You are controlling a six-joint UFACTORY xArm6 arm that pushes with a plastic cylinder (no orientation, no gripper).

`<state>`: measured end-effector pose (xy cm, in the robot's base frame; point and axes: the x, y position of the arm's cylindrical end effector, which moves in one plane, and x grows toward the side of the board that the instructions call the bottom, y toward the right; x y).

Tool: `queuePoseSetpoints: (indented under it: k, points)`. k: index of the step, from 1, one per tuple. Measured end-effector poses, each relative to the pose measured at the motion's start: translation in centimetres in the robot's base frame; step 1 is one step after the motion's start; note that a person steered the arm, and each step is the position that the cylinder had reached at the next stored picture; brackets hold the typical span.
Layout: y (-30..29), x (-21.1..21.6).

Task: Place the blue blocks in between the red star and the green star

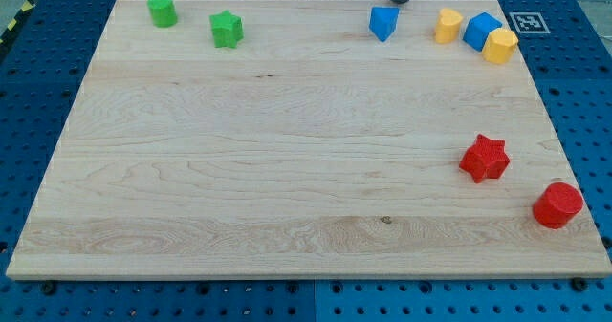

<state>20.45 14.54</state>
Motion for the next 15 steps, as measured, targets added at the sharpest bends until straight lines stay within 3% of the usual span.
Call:
queuePoseSetpoints:
  k: [2,3,4,5,7,8,9,10,12,13,14,15]
  points:
    - [-4.8,10.4]
    - [-5.8,9.6]
    - [-4.6,5.9]
    - [-5.8,6.0]
    - [-12.3,12.6]
    - [-12.5,11.4]
    - [-12.2,5.1]
    - [-9.4,-1.0]
    - [3.7,-1.1]
    - [11.1,-0.5]
    - [12.6,3.2]
    - [9.2,6.9]
